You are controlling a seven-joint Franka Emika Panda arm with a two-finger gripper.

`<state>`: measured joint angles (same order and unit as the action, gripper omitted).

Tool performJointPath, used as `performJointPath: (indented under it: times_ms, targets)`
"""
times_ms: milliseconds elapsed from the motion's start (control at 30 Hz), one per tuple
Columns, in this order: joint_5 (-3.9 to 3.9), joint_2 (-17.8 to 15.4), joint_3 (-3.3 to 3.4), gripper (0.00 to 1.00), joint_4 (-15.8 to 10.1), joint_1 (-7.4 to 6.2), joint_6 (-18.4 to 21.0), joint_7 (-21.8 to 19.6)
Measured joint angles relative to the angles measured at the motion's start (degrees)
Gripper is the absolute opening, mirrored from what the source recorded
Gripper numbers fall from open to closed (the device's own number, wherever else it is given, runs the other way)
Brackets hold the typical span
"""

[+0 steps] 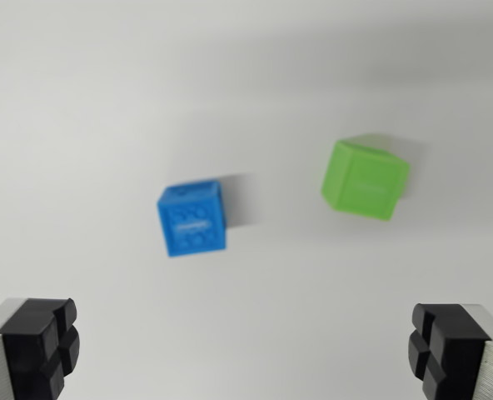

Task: Stack cube

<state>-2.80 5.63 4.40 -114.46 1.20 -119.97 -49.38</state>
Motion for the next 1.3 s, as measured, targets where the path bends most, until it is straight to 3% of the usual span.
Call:
performJointPath:
  times_ms: [867, 1300]
  targets:
    - [1.47, 3.18, 1.61, 1.00, -6.33, 2.61, -9.45, 1.00]
    - [2.94, 6.52, 2.34, 1.00, -9.06, 4.64, -15.45, 2.25]
